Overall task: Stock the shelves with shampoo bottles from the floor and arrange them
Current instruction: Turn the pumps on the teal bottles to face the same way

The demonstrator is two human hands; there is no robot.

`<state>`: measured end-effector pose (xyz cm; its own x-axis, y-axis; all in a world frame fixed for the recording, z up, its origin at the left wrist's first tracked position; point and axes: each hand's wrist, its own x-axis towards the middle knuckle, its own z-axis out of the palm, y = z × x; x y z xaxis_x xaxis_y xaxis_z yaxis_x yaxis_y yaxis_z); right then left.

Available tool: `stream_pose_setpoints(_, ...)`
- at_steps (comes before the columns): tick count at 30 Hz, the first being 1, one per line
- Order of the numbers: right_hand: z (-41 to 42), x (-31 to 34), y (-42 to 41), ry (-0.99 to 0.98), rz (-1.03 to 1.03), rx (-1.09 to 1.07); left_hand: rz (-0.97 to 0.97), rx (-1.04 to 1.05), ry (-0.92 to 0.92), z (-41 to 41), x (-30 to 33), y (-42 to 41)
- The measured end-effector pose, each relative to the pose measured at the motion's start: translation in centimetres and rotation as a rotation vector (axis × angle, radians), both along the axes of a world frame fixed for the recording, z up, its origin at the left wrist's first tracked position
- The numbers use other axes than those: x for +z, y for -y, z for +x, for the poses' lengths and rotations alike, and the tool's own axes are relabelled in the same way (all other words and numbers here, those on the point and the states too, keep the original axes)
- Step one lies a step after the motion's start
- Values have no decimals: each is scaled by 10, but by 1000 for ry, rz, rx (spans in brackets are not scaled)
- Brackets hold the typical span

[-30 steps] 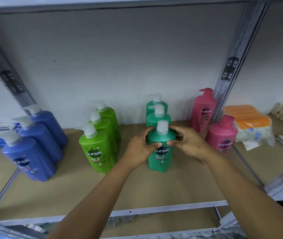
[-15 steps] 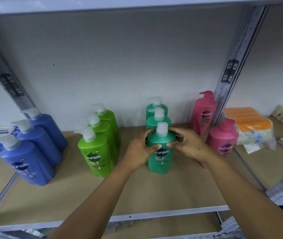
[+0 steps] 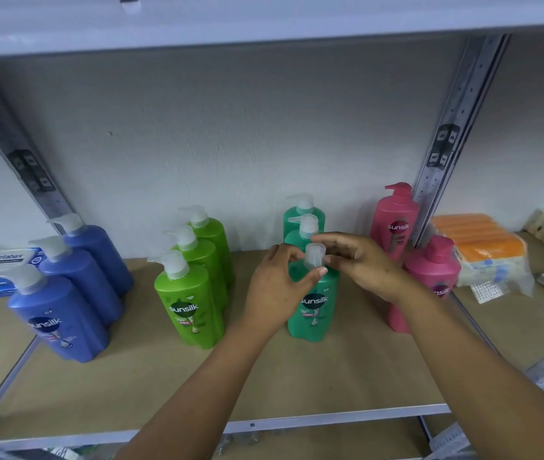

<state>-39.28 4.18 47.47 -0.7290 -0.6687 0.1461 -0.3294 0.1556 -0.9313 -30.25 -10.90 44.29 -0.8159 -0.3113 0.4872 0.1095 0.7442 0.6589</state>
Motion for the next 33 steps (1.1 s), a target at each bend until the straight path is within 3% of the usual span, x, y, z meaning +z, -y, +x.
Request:
stream_pose_setpoints(19, 1, -6, 4, 76, -40, -12, 24, 39, -7, -2, -2, 2)
stream_pose_setpoints(33, 3, -12, 2, 76, -70, -24, 298, -112, -59, 4, -6, 12)
